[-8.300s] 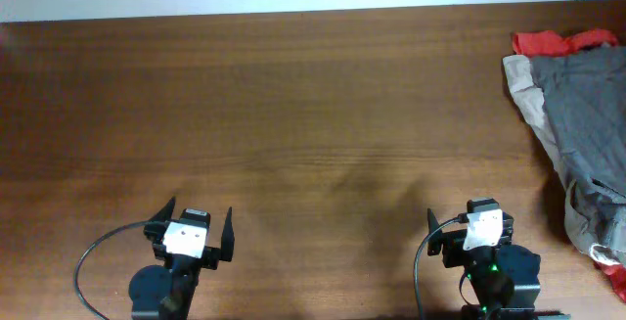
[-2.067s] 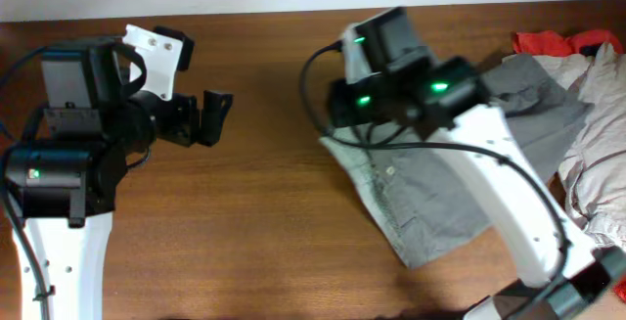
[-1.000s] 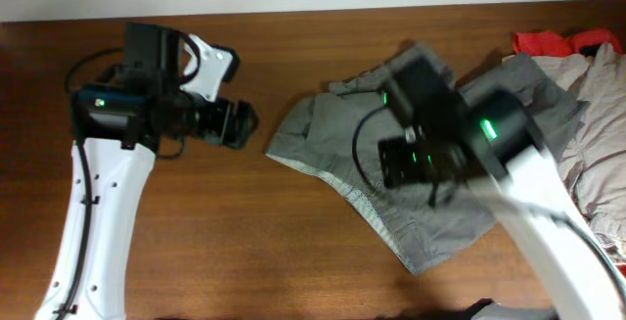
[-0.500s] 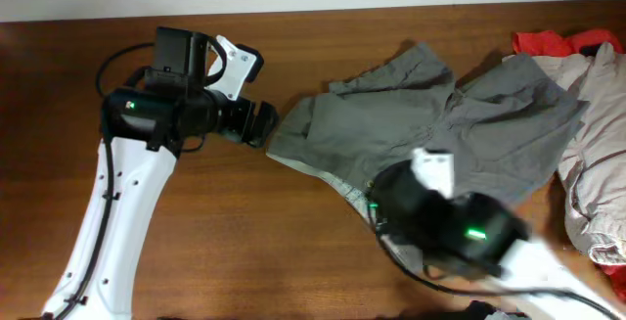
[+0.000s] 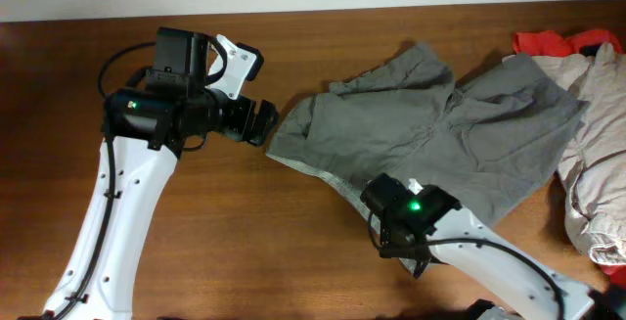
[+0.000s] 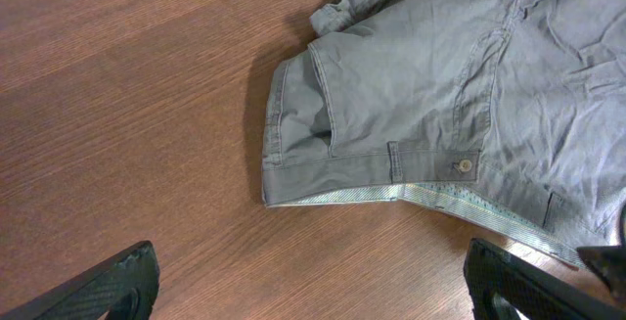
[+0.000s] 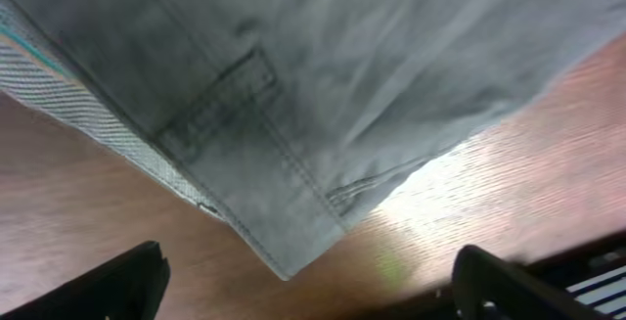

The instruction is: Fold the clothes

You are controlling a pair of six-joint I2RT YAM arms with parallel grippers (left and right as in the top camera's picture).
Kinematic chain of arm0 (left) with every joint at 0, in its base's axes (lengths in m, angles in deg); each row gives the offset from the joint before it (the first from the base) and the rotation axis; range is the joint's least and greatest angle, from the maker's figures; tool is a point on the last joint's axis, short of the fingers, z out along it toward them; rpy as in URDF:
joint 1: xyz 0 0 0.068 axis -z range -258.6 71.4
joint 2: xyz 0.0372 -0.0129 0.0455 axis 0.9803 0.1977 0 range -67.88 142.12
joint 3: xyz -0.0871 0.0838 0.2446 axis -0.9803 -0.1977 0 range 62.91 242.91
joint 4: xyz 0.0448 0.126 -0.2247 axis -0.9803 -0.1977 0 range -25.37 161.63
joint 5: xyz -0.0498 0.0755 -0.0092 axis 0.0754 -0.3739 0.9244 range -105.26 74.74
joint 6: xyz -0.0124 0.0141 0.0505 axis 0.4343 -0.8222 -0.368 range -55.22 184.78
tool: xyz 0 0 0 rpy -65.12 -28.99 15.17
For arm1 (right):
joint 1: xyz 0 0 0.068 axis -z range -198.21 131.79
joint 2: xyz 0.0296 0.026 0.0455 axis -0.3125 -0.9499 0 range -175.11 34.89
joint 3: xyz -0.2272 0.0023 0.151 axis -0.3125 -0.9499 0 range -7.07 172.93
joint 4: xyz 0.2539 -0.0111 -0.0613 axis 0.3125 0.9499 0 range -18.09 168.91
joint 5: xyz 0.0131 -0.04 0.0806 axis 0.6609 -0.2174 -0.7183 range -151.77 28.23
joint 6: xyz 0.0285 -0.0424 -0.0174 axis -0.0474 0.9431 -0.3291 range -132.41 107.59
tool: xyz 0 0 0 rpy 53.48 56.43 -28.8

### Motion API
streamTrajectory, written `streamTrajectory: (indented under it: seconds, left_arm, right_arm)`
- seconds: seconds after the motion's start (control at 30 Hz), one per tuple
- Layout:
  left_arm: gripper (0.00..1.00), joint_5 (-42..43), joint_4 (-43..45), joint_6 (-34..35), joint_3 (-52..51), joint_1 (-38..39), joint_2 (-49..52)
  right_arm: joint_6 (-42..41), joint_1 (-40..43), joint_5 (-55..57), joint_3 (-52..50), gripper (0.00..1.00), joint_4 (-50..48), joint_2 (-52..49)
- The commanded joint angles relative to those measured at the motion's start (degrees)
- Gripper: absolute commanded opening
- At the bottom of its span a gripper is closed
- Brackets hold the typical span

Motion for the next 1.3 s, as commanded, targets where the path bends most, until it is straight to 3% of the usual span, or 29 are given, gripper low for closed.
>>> streamTrajectory:
  seconds: [0.0,0.27,0.63,0.73,0.87,0.9,0.97,1.07,1.27]
  left_arm:
    - [0.99,-0.2,0.3,0.5,-0.3,0.2,0.5]
    - [0.99,-0.2,0.3,0.5,-0.3,0.2,0.5]
    - [0.99,-0.2,0.2,0.5,-0.3,0.2,0.5]
    - [0.99,-0.2,0.2,0.5,-0.3,0.2,0.5]
    - [0.99,-0.2,0.2,0.5,-0.3,0.2,0.5]
    - [0.99,-0.2,0.2,0.5,-0.3,0.2,0.5]
    - [0.99,-0.2,0.2,0.5,-0.3,0.2,0.5]
    - [0.99,-0.2,0.2,0.5,-0.3,0.2,0.5]
    - [0.99,-0.2,0.5,0.5,-0.3,0.2,0.5]
  right_arm:
    - [-0.5,0.4,-3.7,-1.5,0.94,-0.7,-2.2]
    - [-0.5,0.4,-6.6,-2.3,0.88,-3.1,-7.2]
    - [-2.5,5.6,-7.4,-2.3,0.67,-2.9,-10.8]
    - [-2.4,7.8,-7.5,-2.3,0.50,-3.0,-10.8]
    - [-2.4,9.0,-7.7,-2.3,0.37,-3.2,-10.8]
    - [-2.4,9.0,-7.7,-2.3,0.20,-3.2,-10.8]
    - [-2.3,9.0,-7.7,-2.3,0.04,-3.8,-10.8]
    - [-0.1,8.9,-7.8,-1.2,0.04,-4.0,-10.8]
    - [11.9,5.4,-16.9,9.2,0.04,0.9,-10.3]
